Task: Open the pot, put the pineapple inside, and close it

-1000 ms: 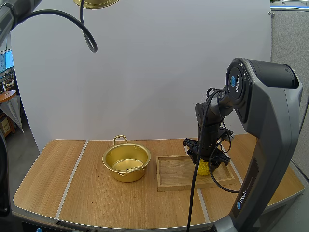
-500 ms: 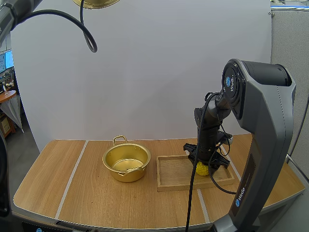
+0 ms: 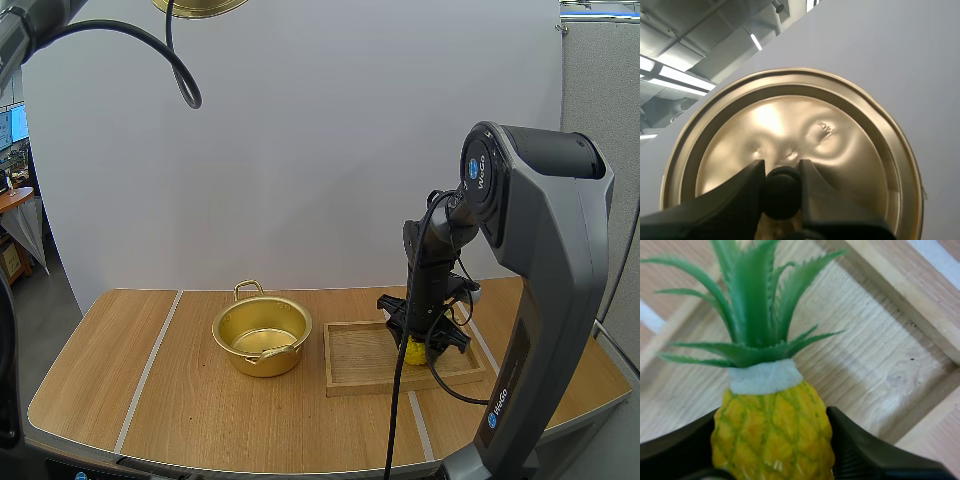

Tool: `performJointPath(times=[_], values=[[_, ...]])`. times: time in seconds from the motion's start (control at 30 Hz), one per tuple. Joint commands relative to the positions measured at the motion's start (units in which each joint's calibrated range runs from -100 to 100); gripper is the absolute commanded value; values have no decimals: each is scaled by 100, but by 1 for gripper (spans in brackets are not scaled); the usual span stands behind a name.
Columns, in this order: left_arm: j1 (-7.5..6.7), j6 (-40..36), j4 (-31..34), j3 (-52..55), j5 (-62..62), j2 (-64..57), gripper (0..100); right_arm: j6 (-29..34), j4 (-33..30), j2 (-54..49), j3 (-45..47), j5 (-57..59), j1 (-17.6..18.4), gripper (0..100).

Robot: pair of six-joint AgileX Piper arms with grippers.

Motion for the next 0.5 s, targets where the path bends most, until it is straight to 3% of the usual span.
performJointPath(times=[0.0, 0.1, 0.13, 0.2, 0.37, 0.47], values=[[-9, -16, -48, -77, -196, -45, 0, 10, 48, -476, -33, 3, 5, 47], [-9, -16, -48, -77, -196, -45, 0, 19, -34, -866, -33, -126, 5, 36], [-9, -16, -48, -77, -196, -45, 0, 19, -64, -972, -33, -126, 5, 27], [-9, -16, -48, -77, -196, -45, 0, 19, -118, -1151, -33, -126, 5, 0], [-9, -16, -48, -77, -196, -45, 0, -152, -28, -1634, -33, -126, 5, 0], [-9, -16, -48, -77, -196, -45, 0, -705, 172, -2035, -33, -359, 5, 0]])
